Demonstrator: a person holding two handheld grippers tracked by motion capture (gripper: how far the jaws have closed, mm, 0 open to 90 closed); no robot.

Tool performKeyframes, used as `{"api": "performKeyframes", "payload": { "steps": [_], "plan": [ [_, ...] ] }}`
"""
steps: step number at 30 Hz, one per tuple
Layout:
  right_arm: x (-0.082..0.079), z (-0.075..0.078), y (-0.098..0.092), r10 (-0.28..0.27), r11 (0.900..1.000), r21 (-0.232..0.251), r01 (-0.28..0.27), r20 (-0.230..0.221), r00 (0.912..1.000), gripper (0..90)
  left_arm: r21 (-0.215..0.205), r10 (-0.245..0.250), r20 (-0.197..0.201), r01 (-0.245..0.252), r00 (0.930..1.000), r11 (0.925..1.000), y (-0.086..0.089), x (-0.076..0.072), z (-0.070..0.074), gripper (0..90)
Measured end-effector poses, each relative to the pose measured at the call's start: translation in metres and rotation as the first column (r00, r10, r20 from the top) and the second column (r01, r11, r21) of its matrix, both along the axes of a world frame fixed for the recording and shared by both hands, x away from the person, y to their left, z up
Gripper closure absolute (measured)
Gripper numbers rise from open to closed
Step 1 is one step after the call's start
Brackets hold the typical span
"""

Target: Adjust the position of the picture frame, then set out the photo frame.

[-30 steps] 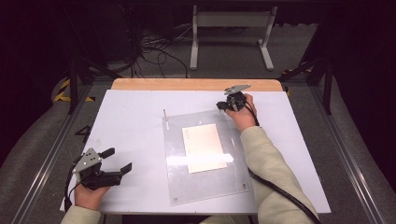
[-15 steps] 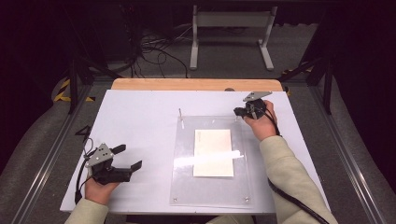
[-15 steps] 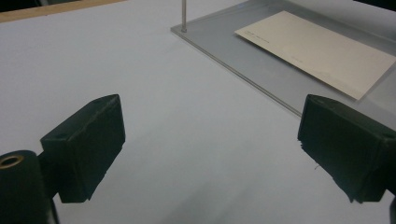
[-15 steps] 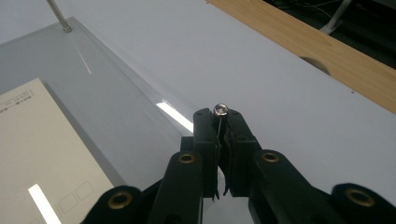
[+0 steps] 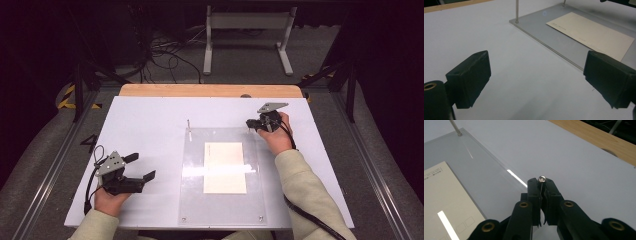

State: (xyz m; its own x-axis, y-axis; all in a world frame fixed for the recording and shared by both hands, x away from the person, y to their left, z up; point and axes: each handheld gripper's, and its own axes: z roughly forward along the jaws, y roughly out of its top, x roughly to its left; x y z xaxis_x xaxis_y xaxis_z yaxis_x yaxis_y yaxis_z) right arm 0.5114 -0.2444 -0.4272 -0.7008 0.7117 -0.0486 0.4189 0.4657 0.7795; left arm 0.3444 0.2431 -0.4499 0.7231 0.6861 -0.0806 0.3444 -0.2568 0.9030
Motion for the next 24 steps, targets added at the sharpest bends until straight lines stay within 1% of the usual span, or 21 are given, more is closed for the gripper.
{"api": "performKeyframes", "payload": {
  "steps": [3, 4, 6, 7, 8, 9, 10, 11, 12, 13, 14, 15, 16, 17, 18, 19, 20, 21, 22, 23, 24],
  "plan": [
    [-0.001, -0.002, 0.000, -0.012, 1.000, 0.001, 0.012, 0.004, 0.9999, 84.2, -0.003, -0.001, -0.006, 0.001, 1.0000, 1.0000, -0.001, 0.000, 0.000, 7.9],
    [-0.002, -0.003, -0.001, -0.016, 1.000, 0.011, 0.015, 0.008, 0.9998, 82.1, 0.004, -0.008, 0.001, 0.008, 1.0000, 1.0000, -0.002, 0.000, 0.001, 7.8],
    [-0.005, -0.002, -0.003, -0.032, 0.999, 0.030, 0.031, 0.025, 0.9992, 73.6, 0.006, -0.012, 0.003, 0.012, 0.9999, 0.9999, -0.003, 0.000, 0.001, 7.9],
    [-0.008, -0.002, -0.004, -0.041, 0.998, 0.040, 0.039, 0.037, 0.9985, 71.0, 0.001, -0.012, -0.001, 0.012, 0.9999, 0.9999, -0.003, 0.000, 0.000, 7.9],
    [-0.010, -0.001, -0.006, -0.045, 0.998, 0.046, 0.042, 0.049, 0.9978, 68.7, 0.007, -0.013, 0.001, 0.013, 0.9999, 0.9999, -0.003, 0.000, 0.000, 7.8],
    [-0.014, 0.001, -0.009, -0.052, 0.998, 0.048, 0.048, 0.081, 0.9953, 65.5, 0.006, -0.013, 0.000, 0.013, 0.9999, 0.9999, -0.004, 0.000, 0.000, 7.8],
    [-0.017, 0.002, -0.011, -0.054, 0.998, 0.049, 0.049, 0.098, 0.9937, 64.0, 0.006, -0.014, -0.001, 0.014, 0.9999, 0.9999, -0.004, 0.000, 0.000, 7.8],
    [-0.020, 0.003, -0.013, -0.062, 0.997, 0.062, 0.055, 0.118, 0.9911, 62.1, 0.004, -0.014, -0.001, 0.014, 0.9999, 0.9999, -0.004, 0.000, 0.000, 7.8],
    [-0.024, 0.004, -0.015, -0.077, 0.994, 0.086, 0.065, 0.139, 0.9874, 60.7, 0.007, -0.013, 0.001, 0.013, 0.9999, 0.9999, -0.004, 0.000, 0.000, 7.9],
    [-0.024, 0.004, -0.015, -0.077, 0.994, 0.086, 0.065, 0.139, 0.9874, 60.7, 0.007, -0.013, 0.001, 0.013, 0.9999, 0.9999, -0.004, 0.000, 0.000, 7.9],
    [-0.029, 0.005, -0.017, -0.092, 0.989, 0.132, 0.071, 0.161, 0.9826, 60.0, 0.005, -0.016, 0.001, 0.016, 0.9999, 0.9999, -0.005, 0.001, 0.000, 7.9],
    [-0.032, 0.004, -0.018, -0.116, 0.980, 0.176, 0.090, 0.147, 0.9823, 59.0, 0.005, -0.018, -0.002, 0.018, 0.9998, 0.9998, -0.006, 0.001, 0.000, 7.8],
    [-0.034, 0.004, -0.018, -0.124, 0.978, 0.187, 0.094, 0.156, 0.9801, 59.2, 0.008, -0.021, -0.004, 0.021, 0.9998, 0.9997, -0.007, 0.001, 0.000, 7.9],
    [-0.035, 0.003, -0.018, -0.128, 0.977, 0.192, 0.095, 0.166, 0.9779, 59.2, 0.007, -0.023, -0.008, 0.023, 0.9997, 0.9997, -0.009, 0.000, -0.001, 7.8],
    [-0.035, 0.002, -0.018, -0.136, 0.978, 0.180, 0.105, 0.175, 0.9751, 59.2, 0.014, -0.029, -0.006, 0.030, 0.9995, 0.9995, -0.010, 0.000, -0.001, 7.8],
    [-0.035, 0.000, -0.018, -0.155, 0.976, 0.177, 0.125, 0.167, 0.9737, 58.6, 0.015, -0.031, -0.010, 0.031, 0.9995, 0.9994, -0.011, 0.000, -0.001, 7.9],
    [-0.034, -0.002, -0.018, -0.167, 0.972, 0.192, 0.134, 0.164, 0.9723, 59.3, 0.016, -0.034, -0.012, 0.035, 0.9993, 0.9993, -0.013, -0.001, -0.001, 7.8],
    [-0.034, -0.003, -0.018, -0.169, 0.972, 0.194, 0.135, 0.173, 0.9703, 61.5, 0.016, -0.038, -0.008, 0.038, 0.9992, 0.9991, -0.014, -0.001, -0.002, 7.9],
    [-0.034, -0.004, -0.017, -0.167, 0.972, 0.195, 0.131, 0.179, 0.9696, 61.9, 0.017, -0.043, -0.016, 0.043, 0.9990, 0.9989, -0.015, -0.001, -0.002, 7.9],
    [-0.034, -0.006, -0.015, -0.163, 0.971, 0.203, 0.125, 0.180, 0.9701, 61.7, 0.020, -0.045, -0.020, 0.046, 0.9988, 0.9988, -0.017, -0.002, -0.003, 7.8],
    [-0.033, -0.008, -0.014, -0.158, 0.972, 0.200, 0.121, 0.177, 0.9715, 61.9, 0.023, -0.051, -0.022, 0.052, 0.9984, 0.9984, -0.018, -0.002, -0.004, 7.8]
  ]
}}
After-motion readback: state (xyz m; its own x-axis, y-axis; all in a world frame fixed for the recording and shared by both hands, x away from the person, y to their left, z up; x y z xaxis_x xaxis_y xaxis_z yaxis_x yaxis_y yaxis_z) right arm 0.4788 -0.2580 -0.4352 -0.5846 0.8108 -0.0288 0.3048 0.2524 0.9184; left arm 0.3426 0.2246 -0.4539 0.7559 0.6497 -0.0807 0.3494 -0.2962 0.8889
